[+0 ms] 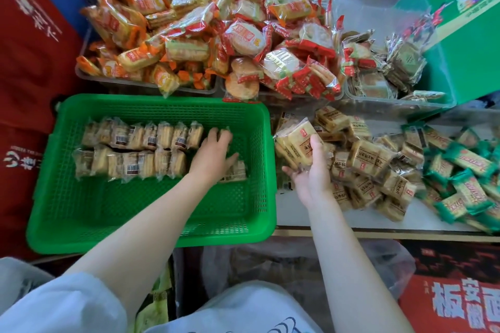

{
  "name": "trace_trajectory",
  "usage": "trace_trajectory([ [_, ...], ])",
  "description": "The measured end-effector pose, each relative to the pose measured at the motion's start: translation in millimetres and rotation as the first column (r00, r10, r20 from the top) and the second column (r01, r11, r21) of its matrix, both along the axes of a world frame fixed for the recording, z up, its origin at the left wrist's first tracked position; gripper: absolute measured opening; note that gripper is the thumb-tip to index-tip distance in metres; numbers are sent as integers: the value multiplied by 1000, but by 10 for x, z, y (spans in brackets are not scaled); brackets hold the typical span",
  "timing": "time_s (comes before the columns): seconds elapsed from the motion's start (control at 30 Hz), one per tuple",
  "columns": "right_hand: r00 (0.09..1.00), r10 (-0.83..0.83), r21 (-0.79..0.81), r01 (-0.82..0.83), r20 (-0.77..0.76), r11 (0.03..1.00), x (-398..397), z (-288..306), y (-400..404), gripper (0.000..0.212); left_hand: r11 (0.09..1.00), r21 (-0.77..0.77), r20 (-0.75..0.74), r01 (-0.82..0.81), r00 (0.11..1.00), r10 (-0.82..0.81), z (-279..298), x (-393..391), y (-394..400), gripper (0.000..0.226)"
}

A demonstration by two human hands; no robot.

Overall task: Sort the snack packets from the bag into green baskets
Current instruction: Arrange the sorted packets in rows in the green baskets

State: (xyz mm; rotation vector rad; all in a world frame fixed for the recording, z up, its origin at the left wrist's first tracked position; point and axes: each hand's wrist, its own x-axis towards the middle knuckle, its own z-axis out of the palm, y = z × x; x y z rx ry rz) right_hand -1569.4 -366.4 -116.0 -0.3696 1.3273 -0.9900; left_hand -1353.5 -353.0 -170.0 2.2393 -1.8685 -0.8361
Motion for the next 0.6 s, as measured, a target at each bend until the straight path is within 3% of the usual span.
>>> trace_trajectory([
  [0.1, 999, 40, -53, -41, -5, 998, 19, 56, -29, 56, 993, -115, 23, -27, 999, 29, 49, 52, 3, 27],
  [0.17, 994, 107, -84, -107, 5, 991, 69, 111, -63, 69, 990, -137, 68, -25, 997, 34, 100, 107, -6, 30],
  [0.27, 955, 286, -125, -294, -78, 948, 268, 217, -107, 62, 991, -134, 113, -26, 993, 41, 164, 186, -20, 49],
  [0.37, 869, 406, -66, -440, -281, 896, 542, 269, -111, 47, 978, -164, -37, -126, 992, 122, 196, 265, -35, 50],
  [0.47, 724, 433, 5, -510, -537, 860, 733, 305, -131, 43, 918, -164, -292, -360, 907, 304, 231, 371, -59, 40],
  [0.6, 402, 380, 91, -578, -833, 811, 911, 360, -145, 53, 843, -117, -502, -525, 764, 406, 316, 524, -3, 31],
])
